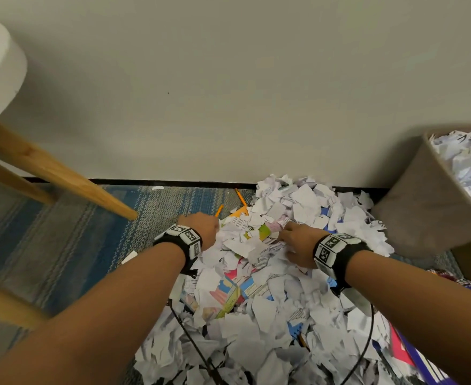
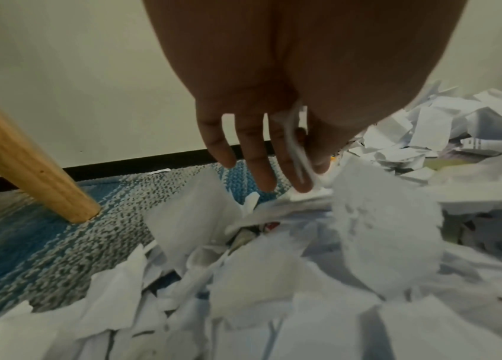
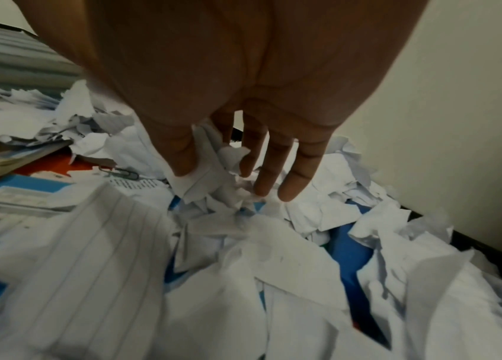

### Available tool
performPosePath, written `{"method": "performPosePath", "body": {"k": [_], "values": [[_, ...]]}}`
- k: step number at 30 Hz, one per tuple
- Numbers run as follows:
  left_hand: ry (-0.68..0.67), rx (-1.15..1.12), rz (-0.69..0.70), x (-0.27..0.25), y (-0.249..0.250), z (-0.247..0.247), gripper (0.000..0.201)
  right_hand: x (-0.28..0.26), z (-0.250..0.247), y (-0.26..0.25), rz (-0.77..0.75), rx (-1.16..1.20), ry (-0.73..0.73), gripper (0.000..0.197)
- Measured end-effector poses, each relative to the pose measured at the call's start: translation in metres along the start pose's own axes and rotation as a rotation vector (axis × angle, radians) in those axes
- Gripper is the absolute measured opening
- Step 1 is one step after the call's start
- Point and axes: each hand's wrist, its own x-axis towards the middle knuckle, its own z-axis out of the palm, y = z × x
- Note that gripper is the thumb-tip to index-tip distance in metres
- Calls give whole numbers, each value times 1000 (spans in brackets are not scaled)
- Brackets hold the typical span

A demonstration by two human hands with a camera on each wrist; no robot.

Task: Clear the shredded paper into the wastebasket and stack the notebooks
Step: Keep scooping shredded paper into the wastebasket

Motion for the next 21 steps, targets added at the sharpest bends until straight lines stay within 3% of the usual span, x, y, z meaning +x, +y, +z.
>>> {"method": "performPosePath", "body": {"k": [5, 9, 13, 16, 21], "values": [[-30, -6, -48, -1, 7, 7, 49, -1, -3, 9, 60, 17, 12, 44], [-12, 65, -149, 1, 7, 7, 39, -2, -6, 13, 104, 30, 6, 46], [127, -57, -213, 9, 0, 1, 31, -2, -4, 14, 115, 27, -29, 48], [189, -140, -192, 13, -7, -1, 41, -4, 1, 15, 100, 33, -40, 49], [49, -103, -189, 8, -25, 15, 64, -5, 6, 11, 44, 87, -40, 90]]}}
